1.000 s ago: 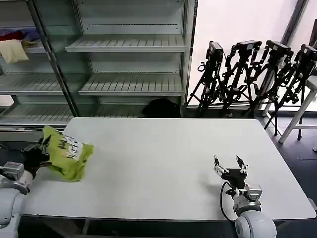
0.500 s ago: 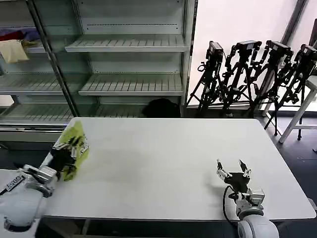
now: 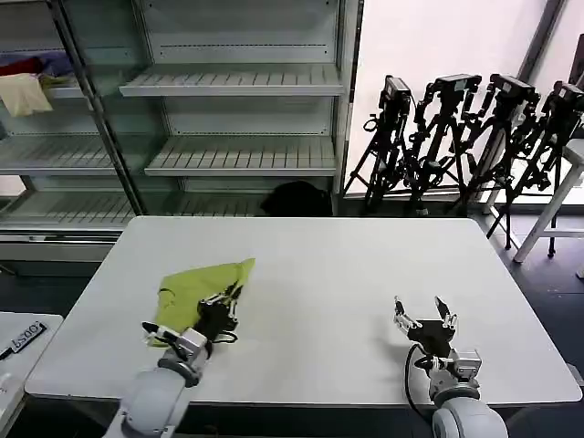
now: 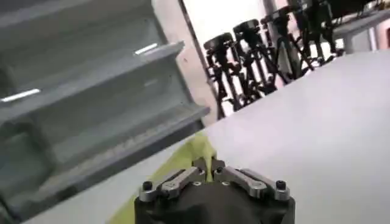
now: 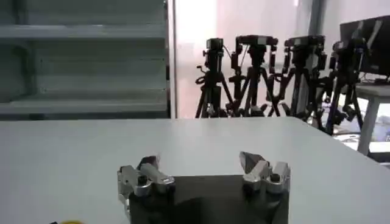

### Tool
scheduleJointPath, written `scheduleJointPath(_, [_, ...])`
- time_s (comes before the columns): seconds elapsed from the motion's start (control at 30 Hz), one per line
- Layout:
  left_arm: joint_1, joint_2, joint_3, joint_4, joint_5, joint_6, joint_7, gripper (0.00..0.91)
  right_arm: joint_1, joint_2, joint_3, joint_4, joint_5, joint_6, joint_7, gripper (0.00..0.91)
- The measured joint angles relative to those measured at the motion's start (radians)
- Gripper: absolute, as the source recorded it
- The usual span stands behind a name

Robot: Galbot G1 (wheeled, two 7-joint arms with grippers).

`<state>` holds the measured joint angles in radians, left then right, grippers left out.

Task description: Fold and organize the clothes.

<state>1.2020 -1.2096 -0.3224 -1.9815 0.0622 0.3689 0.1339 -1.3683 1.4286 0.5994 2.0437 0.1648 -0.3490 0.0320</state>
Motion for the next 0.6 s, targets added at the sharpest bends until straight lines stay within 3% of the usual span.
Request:
scheduleJointPath(0.07, [-0.008,-0.02,0.032,0.005,-0.013,0.014,-0.016,0.02,0.003,0.002,-0.008,0.007,0.002,-0.01,-0.004,0.907])
scheduleJointPath(0.1, [-0.013,-0.029,0.049,0.008,-0.02,0.022,-0.025,0.554,0.005,0.004,-0.012,0.011,0.004,-0.017,-0.005,0.907])
scheduleJointPath(0.13, [-0.017,-0.038,0.064,0.011,-0.026,0.029,-0.033,0.826,0.007,0.006,-0.017,0.016,0.009,-0.026,-0.007,0.907])
scheduleJointPath(0.17, [-0.021,-0.047,0.081,0.013,-0.032,0.036,-0.041,0.907,0.01,0.007,-0.022,0.02,0.013,-0.035,-0.006,0.907])
scheduleJointPath(0.4, [-0.02,-0.068,0.168,-0.005,-0.07,0.078,-0.065,0.907,0.039,0.006,-0.082,0.046,0.091,-0.122,0.014,0.907])
scheduleJointPath(0.6, [-0.002,-0.062,0.195,-0.06,-0.102,0.103,-0.089,0.907,0.067,0.006,-0.178,0.048,0.198,-0.168,0.069,0.907])
